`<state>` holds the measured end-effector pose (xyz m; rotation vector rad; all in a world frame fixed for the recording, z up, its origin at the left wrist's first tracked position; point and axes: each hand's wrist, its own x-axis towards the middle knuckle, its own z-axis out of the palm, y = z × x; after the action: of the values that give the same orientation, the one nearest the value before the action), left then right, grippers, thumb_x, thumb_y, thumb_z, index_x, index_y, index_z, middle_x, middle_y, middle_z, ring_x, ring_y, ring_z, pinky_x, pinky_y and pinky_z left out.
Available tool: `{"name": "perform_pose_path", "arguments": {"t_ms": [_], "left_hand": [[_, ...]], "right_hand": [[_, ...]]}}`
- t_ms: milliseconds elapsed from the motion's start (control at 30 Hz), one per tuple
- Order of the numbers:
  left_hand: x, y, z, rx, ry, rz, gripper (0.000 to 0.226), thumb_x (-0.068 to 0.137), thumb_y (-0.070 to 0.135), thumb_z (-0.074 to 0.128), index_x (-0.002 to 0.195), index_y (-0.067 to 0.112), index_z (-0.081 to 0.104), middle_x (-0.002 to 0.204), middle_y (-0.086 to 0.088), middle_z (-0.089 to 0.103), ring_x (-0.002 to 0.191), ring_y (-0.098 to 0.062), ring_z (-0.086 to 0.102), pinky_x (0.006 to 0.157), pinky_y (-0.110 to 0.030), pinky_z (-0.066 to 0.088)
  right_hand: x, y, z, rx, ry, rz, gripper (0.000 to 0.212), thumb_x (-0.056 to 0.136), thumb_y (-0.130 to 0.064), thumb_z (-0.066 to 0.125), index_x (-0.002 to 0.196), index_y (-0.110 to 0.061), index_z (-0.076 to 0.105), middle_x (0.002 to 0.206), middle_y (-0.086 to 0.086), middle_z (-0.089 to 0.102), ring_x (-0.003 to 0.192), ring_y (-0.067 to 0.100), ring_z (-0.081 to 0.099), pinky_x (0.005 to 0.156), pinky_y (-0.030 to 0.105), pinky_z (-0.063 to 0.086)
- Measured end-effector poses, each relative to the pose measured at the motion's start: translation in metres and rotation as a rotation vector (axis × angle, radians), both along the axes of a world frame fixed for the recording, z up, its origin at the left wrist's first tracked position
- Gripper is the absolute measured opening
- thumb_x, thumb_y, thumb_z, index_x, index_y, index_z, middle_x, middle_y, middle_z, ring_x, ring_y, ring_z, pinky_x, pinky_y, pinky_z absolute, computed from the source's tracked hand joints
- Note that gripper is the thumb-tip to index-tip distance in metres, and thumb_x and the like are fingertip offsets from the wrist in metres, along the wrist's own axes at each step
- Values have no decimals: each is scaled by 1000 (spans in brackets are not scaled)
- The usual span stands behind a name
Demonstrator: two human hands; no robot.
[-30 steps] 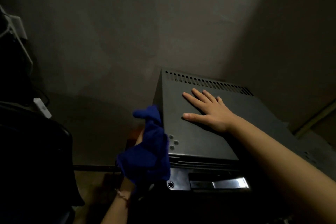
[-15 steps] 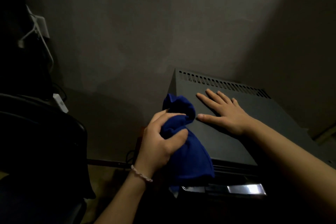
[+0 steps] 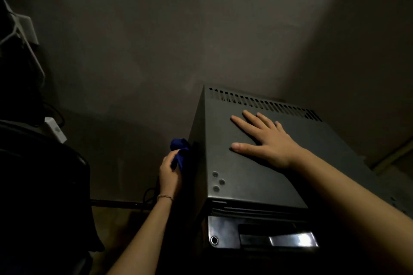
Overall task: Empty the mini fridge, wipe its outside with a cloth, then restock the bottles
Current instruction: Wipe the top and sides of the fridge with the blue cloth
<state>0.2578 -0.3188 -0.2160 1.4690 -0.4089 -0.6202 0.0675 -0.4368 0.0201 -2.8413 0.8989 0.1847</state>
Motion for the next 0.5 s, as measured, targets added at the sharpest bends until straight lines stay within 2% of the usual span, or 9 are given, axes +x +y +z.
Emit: {"name": "perform_pose_path", "arguments": {"t_ms": [67,100,167,233,300,400,500], "left_hand": [[-10,11,16,-40,103,6,34,85,48,56,97,20,70,110,-18,66,106,-35,62,94,-44,46],[-14,17,27,-72,161,1,42,87,55,55,100,18,70,112,-16,67,107,-31,62,93,-39,45],[-25,31,45,-157,227,-19,67,79,76,56,113,20,69,121,-6,67,115,-20,61,102,-36,42],[-39,51,67,-171,137,-45,50,81,74,57,99,29,70,112,4,65,101,-3,61,90,-25,41],[-54,65,88,-144,41,-64,39,83,69,52,89,33,67,106,4,57,90,2,58,78,-20,38],[-67,79,114,-198,-64,-30,42,77,79,54,96,44,67,109,15,56,96,8,57,82,-17,40],[-72,84,136,-246,-136,-18,40,72,78,54,102,54,61,106,26,54,105,5,57,90,-22,44]], "right_hand": [[0,-1,-1,-3,-1,4,88,64,-102,21,143,-70,-4,164,-22,-11,152,12,-14,121,57,-6],[1,-1,-1,-6,-2,7,88,65,-102,21,143,-70,-4,164,-22,-11,152,12,-14,121,57,-5],[1,0,0,-9,0,6,88,65,-102,21,143,-71,-4,164,-22,-10,153,12,-13,121,57,-5],[2,0,0,-13,6,8,88,64,-102,19,143,-71,-5,164,-21,-11,153,13,-13,121,57,-5],[2,1,1,-14,10,5,88,64,-102,19,143,-70,-5,164,-21,-11,153,13,-14,121,57,-5],[2,2,2,-20,17,2,88,65,-101,18,143,-70,-6,164,-21,-12,153,14,-14,121,57,-5],[3,3,2,-22,22,1,89,63,-102,16,143,-70,-6,164,-20,-12,153,15,-13,121,57,-4]]}}
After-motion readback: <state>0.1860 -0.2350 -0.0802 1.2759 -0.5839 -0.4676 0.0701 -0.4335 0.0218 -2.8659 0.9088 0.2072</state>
